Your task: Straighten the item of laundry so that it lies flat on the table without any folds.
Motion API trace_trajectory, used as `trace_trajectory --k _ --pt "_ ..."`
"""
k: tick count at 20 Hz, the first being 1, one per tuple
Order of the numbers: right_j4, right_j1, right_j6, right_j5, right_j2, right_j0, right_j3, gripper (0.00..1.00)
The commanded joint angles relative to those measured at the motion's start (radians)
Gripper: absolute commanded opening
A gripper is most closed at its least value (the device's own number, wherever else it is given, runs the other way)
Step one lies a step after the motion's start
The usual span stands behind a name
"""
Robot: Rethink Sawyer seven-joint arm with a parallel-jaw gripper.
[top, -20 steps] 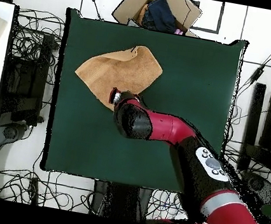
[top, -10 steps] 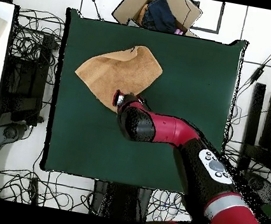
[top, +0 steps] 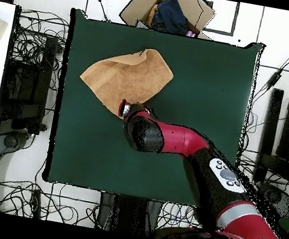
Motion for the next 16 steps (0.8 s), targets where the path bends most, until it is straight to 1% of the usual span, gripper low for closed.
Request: trace_trajectory --k 1,9,12,16 --pt "-0.085 0.09 0.05 -0.034 -0.026 0.01 0.019 1.0" --pt "-0.1 0.129 0.066 -0.041 -0.02 -0.007 0.012 1.0" --pt "-0.1 0.148 0.063 -0.038 -0.004 -0.026 0.016 1.0" --pt "-0.095 0.148 0.058 -0.026 0.012 -0.041 0.02 1.0"
